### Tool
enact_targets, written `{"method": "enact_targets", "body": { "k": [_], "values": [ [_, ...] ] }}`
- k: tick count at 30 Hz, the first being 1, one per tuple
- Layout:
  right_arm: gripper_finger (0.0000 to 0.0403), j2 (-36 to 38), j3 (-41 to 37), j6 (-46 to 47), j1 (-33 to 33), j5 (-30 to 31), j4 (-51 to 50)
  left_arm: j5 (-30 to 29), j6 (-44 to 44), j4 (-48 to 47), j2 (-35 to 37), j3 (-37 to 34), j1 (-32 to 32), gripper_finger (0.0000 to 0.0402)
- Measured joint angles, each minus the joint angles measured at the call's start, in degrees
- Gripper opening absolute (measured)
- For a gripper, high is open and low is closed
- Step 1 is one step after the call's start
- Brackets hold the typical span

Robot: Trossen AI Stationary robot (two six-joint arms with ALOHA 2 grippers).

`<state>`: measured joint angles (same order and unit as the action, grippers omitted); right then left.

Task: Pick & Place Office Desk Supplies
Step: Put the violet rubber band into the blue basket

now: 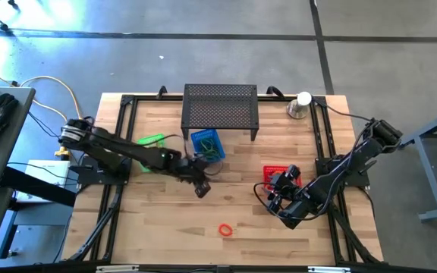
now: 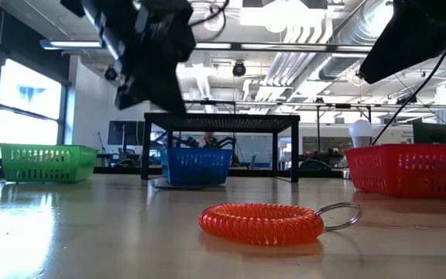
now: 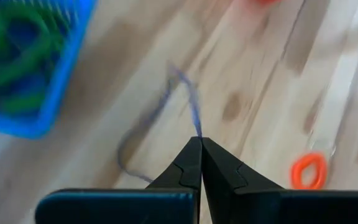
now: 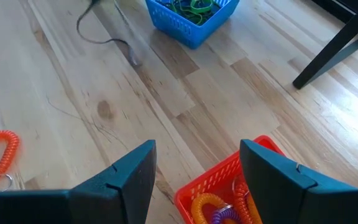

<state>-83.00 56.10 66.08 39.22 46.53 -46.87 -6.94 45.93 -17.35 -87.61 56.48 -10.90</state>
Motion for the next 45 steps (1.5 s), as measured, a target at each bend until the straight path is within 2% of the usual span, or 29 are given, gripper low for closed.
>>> {"method": "enact_targets", "body": {
  "k": [10, 17, 25, 36, 45],
  "values": [
    [0.022, 0.0, 0.0, -0.37, 0.0, 0.02, 0.0, -7.99, -5.49, -0.55, 10.33, 1.17, 3.33, 0.0],
    [0.022, 0.0, 0.0, -0.37, 0.0, 0.18, -0.03, -9.89, -10.02, -0.1, 14.48, 1.23, 6.46, 0.0],
    [0.022, 0.0, 0.0, -0.39, -0.02, 1.19, 0.23, -11.26, -12.92, -2.43, 12.5, 1.23, 10.82, 0.0],
    [0.022, 0.0, 0.02, -0.4, -0.02, 1.15, 0.63, -11.19, -12.26, -5.95, 7.19, 1.25, 15.81, 0.0002],
    [0.022, 0.0, 0.04, -0.57, -0.02, 1.33, 0.98, -11.92, -17.9, -5.47, 3.88, 1.23, 16.57, 0.0037]
  ]
}}
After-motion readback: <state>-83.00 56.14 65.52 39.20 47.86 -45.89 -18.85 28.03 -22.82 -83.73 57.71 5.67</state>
